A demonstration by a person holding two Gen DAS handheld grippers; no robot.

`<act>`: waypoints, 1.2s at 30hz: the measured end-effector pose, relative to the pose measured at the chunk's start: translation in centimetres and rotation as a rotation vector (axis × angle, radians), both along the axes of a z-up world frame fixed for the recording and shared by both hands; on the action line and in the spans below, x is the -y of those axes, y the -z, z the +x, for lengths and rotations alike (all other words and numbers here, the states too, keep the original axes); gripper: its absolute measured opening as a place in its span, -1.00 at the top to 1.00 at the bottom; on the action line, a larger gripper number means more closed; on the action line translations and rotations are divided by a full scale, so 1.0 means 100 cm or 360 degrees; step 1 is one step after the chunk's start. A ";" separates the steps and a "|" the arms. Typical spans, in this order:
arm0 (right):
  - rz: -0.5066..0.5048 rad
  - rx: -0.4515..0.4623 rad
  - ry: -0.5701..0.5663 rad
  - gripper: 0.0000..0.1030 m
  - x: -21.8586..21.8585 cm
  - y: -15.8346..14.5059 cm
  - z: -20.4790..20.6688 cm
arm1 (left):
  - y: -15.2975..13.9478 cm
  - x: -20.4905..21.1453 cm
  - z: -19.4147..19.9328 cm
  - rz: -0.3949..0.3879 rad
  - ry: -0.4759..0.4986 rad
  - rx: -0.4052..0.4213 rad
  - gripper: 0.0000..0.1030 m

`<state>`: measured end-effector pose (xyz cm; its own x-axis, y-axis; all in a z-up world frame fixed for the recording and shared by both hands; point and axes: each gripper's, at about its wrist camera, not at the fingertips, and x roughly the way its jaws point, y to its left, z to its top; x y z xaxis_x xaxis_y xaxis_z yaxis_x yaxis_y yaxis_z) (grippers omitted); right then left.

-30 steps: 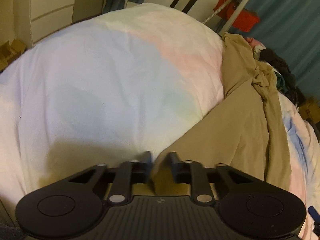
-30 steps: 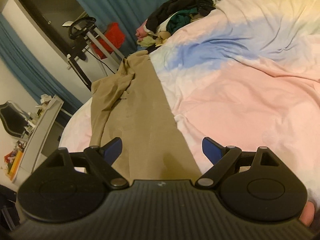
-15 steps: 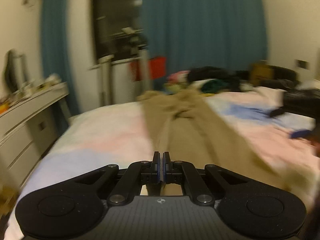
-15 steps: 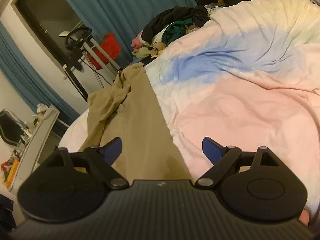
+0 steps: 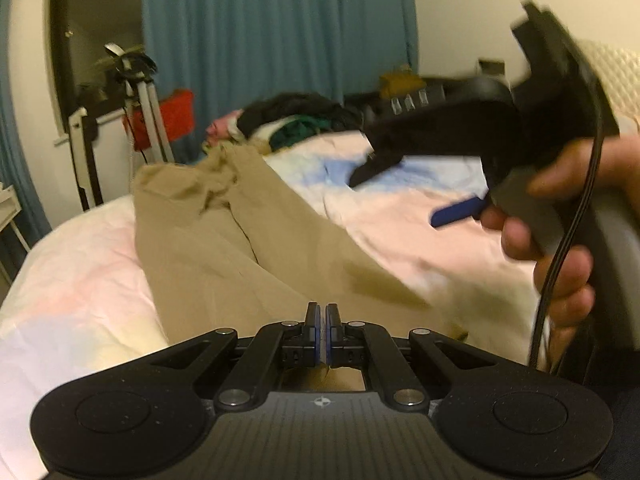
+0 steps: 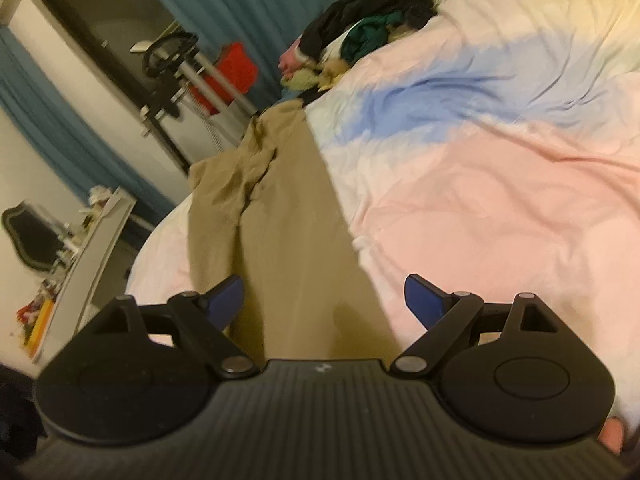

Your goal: Fold clothes

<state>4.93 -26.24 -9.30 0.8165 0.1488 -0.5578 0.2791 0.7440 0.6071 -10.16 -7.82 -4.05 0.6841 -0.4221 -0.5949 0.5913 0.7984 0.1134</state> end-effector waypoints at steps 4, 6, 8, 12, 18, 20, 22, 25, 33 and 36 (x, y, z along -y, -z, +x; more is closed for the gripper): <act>0.0167 -0.0052 -0.0115 -0.71 0.002 0.013 0.004 | 0.012 -0.020 0.018 -0.0128 -0.0025 -0.0266 0.61; 0.0226 -0.0071 -0.0139 -0.71 0.003 0.019 0.003 | 0.009 -0.042 0.028 -0.0276 -0.0133 -0.0330 0.32; 0.0299 -0.0076 -0.0142 -0.71 0.007 0.026 0.001 | 0.006 -0.065 0.037 -0.0424 -0.0242 -0.0394 0.08; 0.0329 -0.0139 -0.0107 -0.50 0.010 0.035 0.000 | 0.004 -0.108 0.059 -0.0701 -0.0458 -0.0536 -0.23; 0.0229 -0.0244 0.0210 -0.44 0.023 0.043 -0.015 | 0.029 -0.153 0.110 -0.0980 -0.0773 -0.0862 -0.43; 0.0290 -0.0274 0.0226 -0.43 0.024 0.049 -0.015 | 0.044 -0.152 0.123 -0.0993 -0.0764 -0.1014 -0.46; 0.0426 -0.0340 0.0129 -0.40 0.020 0.062 -0.010 | 0.055 -0.145 0.129 -0.0974 -0.0733 -0.1125 -0.54; 0.0552 -0.0431 0.0037 -0.39 0.011 0.077 -0.007 | 0.055 -0.149 0.127 -0.0999 -0.0757 -0.1130 -0.59; 0.0455 -0.0476 0.0011 -0.37 -0.002 0.068 -0.015 | 0.054 -0.160 0.121 -0.1064 -0.0822 -0.1144 0.84; 0.0411 -0.0489 -0.0021 -0.36 -0.005 0.061 -0.017 | 0.054 -0.164 0.119 -0.1088 -0.0846 -0.1149 0.94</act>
